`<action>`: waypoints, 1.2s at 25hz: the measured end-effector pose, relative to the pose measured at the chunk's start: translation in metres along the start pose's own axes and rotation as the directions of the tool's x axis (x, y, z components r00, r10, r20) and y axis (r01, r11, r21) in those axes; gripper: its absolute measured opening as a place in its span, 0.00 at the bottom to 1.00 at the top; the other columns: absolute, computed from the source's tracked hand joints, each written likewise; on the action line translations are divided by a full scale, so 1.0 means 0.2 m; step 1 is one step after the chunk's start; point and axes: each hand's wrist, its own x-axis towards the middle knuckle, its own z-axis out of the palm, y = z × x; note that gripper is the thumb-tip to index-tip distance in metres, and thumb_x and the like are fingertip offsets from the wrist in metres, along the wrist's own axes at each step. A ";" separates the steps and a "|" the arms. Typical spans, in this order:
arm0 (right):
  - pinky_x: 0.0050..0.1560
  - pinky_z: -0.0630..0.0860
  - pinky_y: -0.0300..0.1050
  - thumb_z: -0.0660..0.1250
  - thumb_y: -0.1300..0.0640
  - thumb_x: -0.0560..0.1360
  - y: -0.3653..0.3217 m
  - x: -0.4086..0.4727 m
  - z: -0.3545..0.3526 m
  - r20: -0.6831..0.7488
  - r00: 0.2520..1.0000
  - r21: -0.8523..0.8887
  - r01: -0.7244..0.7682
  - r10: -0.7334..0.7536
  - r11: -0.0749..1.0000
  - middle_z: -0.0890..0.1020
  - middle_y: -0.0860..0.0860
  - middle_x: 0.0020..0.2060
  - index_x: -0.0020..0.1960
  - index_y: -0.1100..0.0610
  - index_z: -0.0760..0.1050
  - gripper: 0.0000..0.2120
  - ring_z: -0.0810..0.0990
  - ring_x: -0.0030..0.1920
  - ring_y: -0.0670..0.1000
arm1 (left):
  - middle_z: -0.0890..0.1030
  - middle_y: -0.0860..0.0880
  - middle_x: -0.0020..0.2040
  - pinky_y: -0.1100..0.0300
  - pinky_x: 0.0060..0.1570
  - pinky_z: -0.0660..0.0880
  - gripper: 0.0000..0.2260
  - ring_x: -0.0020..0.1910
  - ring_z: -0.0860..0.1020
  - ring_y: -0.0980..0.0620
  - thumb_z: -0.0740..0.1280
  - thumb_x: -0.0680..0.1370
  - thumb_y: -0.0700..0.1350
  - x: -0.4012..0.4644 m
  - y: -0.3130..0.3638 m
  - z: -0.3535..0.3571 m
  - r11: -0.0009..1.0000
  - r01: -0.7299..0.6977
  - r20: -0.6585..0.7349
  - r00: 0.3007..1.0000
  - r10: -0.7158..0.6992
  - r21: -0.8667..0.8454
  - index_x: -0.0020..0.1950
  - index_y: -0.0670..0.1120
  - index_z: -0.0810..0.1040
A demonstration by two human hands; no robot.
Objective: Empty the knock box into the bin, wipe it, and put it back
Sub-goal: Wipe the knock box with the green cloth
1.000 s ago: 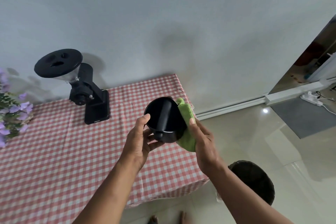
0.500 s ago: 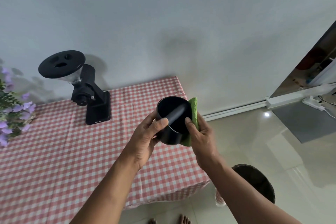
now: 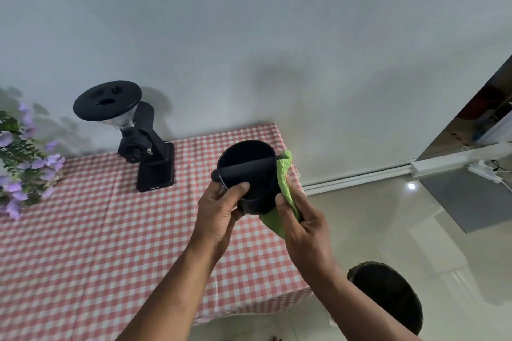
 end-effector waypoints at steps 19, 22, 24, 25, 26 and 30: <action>0.32 0.74 0.49 0.65 0.59 0.85 -0.23 0.35 -0.16 0.178 0.972 -0.232 -0.112 0.156 0.966 0.86 0.54 0.40 0.65 0.48 0.86 0.14 0.79 0.36 0.59 | 0.89 0.49 0.58 0.45 0.50 0.86 0.12 0.55 0.87 0.43 0.70 0.83 0.42 0.00 -0.01 -0.05 0.965 0.135 0.048 0.988 -0.149 0.226 0.64 0.52 0.87; 0.41 0.80 0.49 0.65 0.62 0.85 -0.15 0.26 -0.17 0.095 0.990 -0.143 -0.089 0.103 0.986 0.89 0.54 0.50 0.66 0.47 0.85 0.16 0.85 0.47 0.55 | 0.89 0.47 0.59 0.53 0.50 0.84 0.12 0.57 0.88 0.44 0.71 0.82 0.42 0.02 -0.02 -0.06 0.983 0.129 -0.007 0.992 -0.129 0.130 0.65 0.47 0.86; 0.44 0.80 0.54 0.65 0.61 0.85 -0.11 0.22 -0.18 0.042 0.994 -0.101 -0.094 0.098 0.990 0.88 0.59 0.54 0.69 0.49 0.83 0.16 0.85 0.49 0.57 | 0.89 0.45 0.58 0.58 0.47 0.84 0.12 0.57 0.88 0.46 0.72 0.82 0.41 0.01 -0.03 -0.06 0.990 0.123 -0.020 0.992 -0.122 0.069 0.64 0.42 0.86; 0.45 0.80 0.56 0.65 0.61 0.85 -0.09 0.21 -0.18 0.020 0.995 -0.084 -0.097 0.099 0.992 0.87 0.61 0.55 0.71 0.51 0.82 0.17 0.84 0.49 0.58 | 0.90 0.45 0.57 0.60 0.46 0.84 0.11 0.56 0.88 0.47 0.72 0.82 0.41 0.00 -0.04 -0.05 0.993 0.118 -0.027 0.993 -0.117 0.031 0.63 0.41 0.86; 0.45 0.79 0.57 0.65 0.61 0.85 -0.07 0.20 -0.17 0.003 0.995 -0.075 -0.100 0.100 0.992 0.85 0.63 0.55 0.72 0.52 0.81 0.17 0.83 0.49 0.58 | 0.90 0.45 0.57 0.62 0.46 0.84 0.11 0.56 0.88 0.49 0.71 0.82 0.42 -0.02 -0.05 -0.05 0.994 0.113 -0.028 0.993 -0.113 0.002 0.63 0.41 0.86; 0.44 0.80 0.48 0.65 0.61 0.86 -0.06 0.17 -0.14 0.013 0.997 -0.044 -0.081 0.082 0.996 0.84 0.62 0.57 0.73 0.53 0.80 0.18 0.82 0.49 0.55 | 0.88 0.49 0.63 0.55 0.54 0.84 0.15 0.61 0.86 0.48 0.69 0.83 0.49 -0.07 -0.09 -0.01 0.989 0.146 -0.001 0.989 -0.146 -0.030 0.69 0.47 0.84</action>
